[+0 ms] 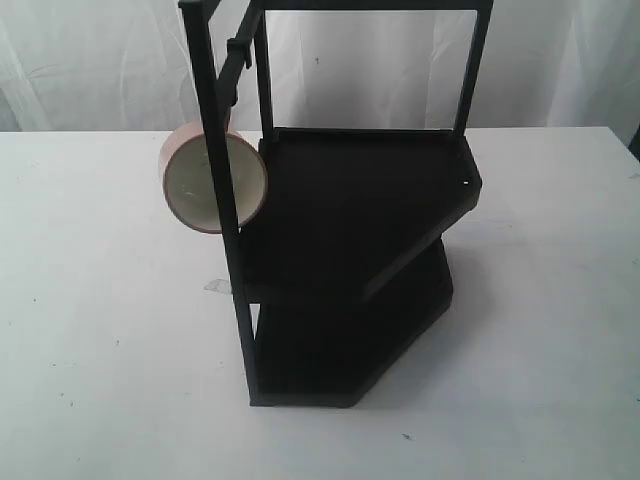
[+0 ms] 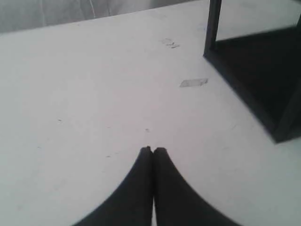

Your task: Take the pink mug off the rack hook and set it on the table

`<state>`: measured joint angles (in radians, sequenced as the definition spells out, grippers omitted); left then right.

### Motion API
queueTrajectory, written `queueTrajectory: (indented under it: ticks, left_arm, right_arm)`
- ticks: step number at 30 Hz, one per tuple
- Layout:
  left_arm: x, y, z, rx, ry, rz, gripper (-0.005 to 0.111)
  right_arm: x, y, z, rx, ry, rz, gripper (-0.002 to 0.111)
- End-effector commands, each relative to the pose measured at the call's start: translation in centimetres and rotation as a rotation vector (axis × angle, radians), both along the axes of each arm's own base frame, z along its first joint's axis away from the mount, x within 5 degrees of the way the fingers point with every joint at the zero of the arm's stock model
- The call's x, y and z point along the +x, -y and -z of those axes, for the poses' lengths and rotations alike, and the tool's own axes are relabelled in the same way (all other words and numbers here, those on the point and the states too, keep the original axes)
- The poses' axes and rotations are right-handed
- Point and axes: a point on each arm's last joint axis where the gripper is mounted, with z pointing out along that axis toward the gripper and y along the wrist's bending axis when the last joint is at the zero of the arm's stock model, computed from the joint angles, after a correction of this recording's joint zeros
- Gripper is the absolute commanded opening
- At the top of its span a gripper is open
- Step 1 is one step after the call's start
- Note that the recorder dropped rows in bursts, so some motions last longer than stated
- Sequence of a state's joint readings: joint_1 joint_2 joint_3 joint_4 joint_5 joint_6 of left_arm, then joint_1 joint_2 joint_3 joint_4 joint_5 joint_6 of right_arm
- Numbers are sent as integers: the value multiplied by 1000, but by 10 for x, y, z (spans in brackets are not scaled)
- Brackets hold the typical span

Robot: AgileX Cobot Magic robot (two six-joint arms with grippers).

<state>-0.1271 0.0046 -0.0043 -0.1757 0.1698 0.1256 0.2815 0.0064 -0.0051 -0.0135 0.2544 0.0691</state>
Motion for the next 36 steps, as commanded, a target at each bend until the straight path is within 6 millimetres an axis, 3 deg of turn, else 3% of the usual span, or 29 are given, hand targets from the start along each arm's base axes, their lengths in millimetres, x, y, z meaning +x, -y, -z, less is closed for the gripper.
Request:
queueTrajectory:
  ticks: [1, 3, 7, 14, 17, 21, 28, 34, 36]
  left_arm:
    - [0, 5, -3, -367, -43, -47, 0]
    - [0, 5, -5, -398, -30, -52, 0]
    - [0, 8, -8, -635, -62, -70, 0]
    - [2, 4, -15, -678, 17, -100, 0]
    - [1, 7, -16, -771, -41, -93, 0]
    - [-9, 14, -51, -720, -38, 17, 0]
    - [-40, 25, -127, -440, 22, 259, 0]
    - [-20, 29, -143, -173, 22, 327, 0]
    - [-12, 31, -143, -162, -18, 336, 5]
  right_arm:
    - [0, 0, 1, 5, 9, 3, 0]
    - [0, 0, 1, 5, 9, 3, 0]
    - [0, 0, 1, -1, 11, 1, 0]
    - [0, 0, 1, -1, 11, 1, 0]
    - [0, 0, 1, -1, 11, 1, 0]
    - [0, 0, 1, -1, 11, 1, 0]
    - [0, 0, 1, -1, 11, 1, 0]
    - [0, 0, 1, -1, 11, 1, 0]
    - [0, 0, 1, -1, 11, 1, 0]
